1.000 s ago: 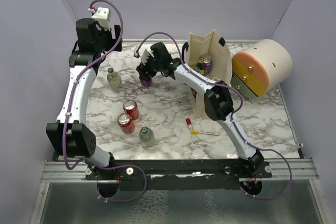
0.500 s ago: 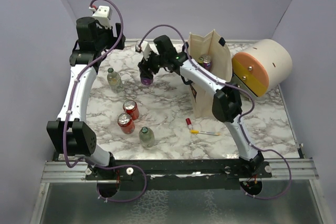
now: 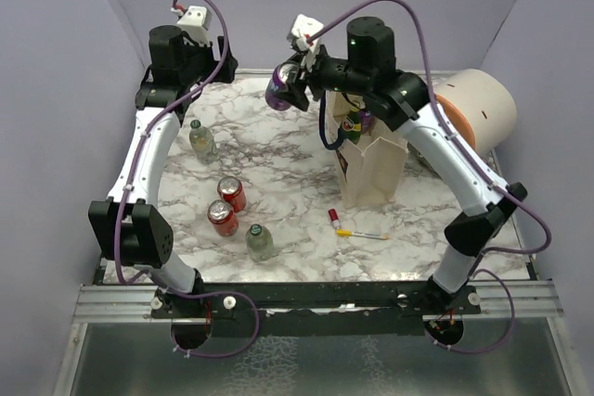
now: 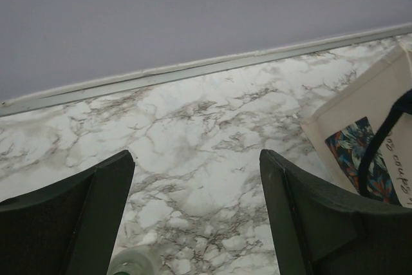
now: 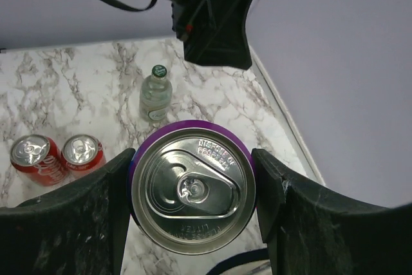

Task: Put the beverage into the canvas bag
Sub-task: Pick up the drink from the center of the board, then place the drink in the canvas bag.

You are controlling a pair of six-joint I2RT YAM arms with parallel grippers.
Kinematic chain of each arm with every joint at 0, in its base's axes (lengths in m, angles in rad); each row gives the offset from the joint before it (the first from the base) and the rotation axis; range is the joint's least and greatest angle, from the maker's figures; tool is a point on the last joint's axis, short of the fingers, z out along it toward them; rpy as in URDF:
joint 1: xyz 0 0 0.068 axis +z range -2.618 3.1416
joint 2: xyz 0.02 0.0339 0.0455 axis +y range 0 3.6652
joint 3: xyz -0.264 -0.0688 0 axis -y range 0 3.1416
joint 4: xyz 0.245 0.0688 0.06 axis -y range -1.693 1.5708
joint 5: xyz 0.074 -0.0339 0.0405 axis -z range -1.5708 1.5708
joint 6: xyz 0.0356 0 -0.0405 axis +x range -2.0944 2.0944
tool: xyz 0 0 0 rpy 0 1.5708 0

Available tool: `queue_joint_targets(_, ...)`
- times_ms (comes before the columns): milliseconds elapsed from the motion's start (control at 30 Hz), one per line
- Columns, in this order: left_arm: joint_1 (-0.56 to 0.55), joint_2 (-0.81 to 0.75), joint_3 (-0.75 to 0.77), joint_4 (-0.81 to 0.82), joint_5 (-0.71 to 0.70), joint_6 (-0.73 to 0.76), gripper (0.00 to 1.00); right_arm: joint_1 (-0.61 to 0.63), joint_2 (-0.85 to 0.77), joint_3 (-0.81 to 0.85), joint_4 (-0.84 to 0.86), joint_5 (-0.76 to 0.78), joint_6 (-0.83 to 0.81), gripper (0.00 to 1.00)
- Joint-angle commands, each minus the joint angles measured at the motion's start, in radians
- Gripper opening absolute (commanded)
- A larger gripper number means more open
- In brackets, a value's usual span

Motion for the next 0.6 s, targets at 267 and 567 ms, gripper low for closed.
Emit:
queue_joint_targets(267,-0.256,0.098,0.066,0.078,0.172,0.08,0.81,-0.196,-0.283,-0.106,-0.134,0.204,-0.046,0.32)
queue_joint_targets(567,-0.369,0.197,0.139,0.082,0.216,0.045,0.81,-0.383,-0.306,-0.251,-0.12,0.193,-0.077,0.31)
